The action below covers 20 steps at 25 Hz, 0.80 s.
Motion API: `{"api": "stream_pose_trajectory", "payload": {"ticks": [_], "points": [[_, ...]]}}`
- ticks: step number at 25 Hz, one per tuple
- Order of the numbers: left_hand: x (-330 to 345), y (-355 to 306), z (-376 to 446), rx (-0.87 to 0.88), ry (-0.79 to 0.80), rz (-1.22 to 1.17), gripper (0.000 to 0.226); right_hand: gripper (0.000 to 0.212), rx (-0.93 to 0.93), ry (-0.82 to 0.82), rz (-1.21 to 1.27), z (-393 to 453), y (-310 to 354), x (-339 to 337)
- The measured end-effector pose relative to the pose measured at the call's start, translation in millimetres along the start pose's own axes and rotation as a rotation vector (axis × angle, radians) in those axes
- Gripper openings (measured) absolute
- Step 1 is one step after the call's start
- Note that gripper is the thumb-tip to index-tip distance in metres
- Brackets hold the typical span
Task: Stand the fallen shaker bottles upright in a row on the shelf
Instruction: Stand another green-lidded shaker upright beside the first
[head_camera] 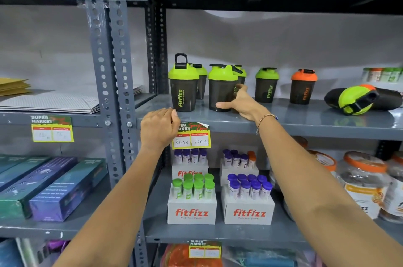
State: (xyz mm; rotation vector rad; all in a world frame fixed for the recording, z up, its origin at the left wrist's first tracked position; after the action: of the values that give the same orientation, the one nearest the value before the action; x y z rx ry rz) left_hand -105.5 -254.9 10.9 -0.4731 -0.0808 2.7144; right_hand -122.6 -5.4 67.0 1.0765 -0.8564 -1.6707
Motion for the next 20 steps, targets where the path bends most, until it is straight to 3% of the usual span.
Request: {"api": "stream_pose_trajectory", "payload": {"ticks": [5, 10, 14, 16, 20], "points": [[-0.4, 0.9, -0.3, -0.006, -0.006, -0.008, 0.05, 0.102, 0.034, 0.013, 0.2, 1.8, -2.0, -1.6], [0.9, 1.8, -0.4, -0.011, -0.019, -0.011, 0.049, 0.112, 0.01, 0.03, -0.042, -0.9, 0.1, 3.1], [2.3, 2.1, 0.0, -0.007, -0.013, -0.009, 0.05, 0.105, 0.027, 0.032, 0.085, 0.8, -0.6, 1.4], [3.0, 1.5, -1.3, -0.01, -0.024, -0.007, 0.049, 0.103, 0.021, 0.04, 0.034, -2.0, -0.6, 3.1], [1.6, 2.3, 0.5, -0.015, -0.001, -0.014, 0.05, 0.118, 0.0, 0.05, -0.129, -3.2, 2.1, 5.2]]}}
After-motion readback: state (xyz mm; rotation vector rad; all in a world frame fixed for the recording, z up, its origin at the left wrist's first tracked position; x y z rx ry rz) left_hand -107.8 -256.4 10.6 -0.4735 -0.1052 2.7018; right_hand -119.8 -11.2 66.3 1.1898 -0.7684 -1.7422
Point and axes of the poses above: each hand's wrist, its own z-axis towards the middle knuckle, its own x-axis out of the palm, y = z × x, the point moved 3 cm from there along z, towards the middle knuckle, and after that the axes turned 8 degrees about -x, right-handed, at the moved point
